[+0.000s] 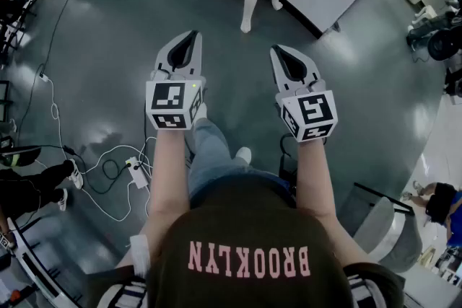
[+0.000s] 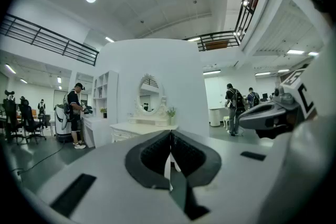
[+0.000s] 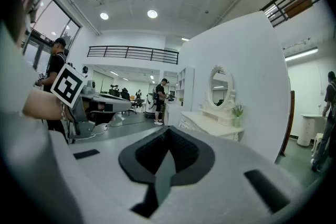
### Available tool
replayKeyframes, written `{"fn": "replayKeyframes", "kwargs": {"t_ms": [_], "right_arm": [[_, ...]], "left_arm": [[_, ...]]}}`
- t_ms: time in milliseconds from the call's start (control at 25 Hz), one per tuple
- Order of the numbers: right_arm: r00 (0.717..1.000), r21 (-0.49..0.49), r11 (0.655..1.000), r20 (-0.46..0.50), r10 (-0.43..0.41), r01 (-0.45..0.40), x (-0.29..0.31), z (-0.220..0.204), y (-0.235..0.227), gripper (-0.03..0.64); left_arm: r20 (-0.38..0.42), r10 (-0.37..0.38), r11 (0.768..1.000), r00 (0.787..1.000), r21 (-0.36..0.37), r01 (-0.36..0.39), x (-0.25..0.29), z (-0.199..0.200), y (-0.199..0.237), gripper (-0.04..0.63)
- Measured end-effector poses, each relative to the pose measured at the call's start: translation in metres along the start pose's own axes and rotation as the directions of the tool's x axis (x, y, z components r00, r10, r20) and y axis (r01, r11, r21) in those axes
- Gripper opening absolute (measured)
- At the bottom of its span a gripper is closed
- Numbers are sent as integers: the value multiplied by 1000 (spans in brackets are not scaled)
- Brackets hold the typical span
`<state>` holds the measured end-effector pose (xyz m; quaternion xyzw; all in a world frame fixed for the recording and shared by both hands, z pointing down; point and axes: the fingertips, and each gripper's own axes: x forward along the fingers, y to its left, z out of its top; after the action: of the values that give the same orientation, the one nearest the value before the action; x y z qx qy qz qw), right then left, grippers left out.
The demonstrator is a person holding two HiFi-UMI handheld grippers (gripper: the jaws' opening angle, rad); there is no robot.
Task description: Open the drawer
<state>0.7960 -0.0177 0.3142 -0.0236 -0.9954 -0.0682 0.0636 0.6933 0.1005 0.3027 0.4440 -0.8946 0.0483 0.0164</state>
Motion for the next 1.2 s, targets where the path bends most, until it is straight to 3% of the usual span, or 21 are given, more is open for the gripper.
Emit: {"fn": "replayKeyframes", "kwargs": {"t_ms": [320,560,800,1000,1200], "right_arm": [[1000,1,1000,11,-4,4,10,3,2,-3],[999,0,1000,-36,-15,15,99,10,7,-3],[998,76,996,-46,-48,51,164,10,0,-3],[996,62,995,-53,-73,76,228,20,-4,-3],[995,68,994,-48,-85,89,282,36,-8,-3]], "left_arm": [[7,-2,1000,1000,7,2,1,0,9,5],[-5,-27,999,1000,-22,27,54,-6,83,5],[-10,-29,998,1000,-55,28,96,-12,144,5],[-16,-29,995,999,-98,28,135,-18,202,5],[-4,-47,995,999,-88,47,167,-6,245,5]]}}
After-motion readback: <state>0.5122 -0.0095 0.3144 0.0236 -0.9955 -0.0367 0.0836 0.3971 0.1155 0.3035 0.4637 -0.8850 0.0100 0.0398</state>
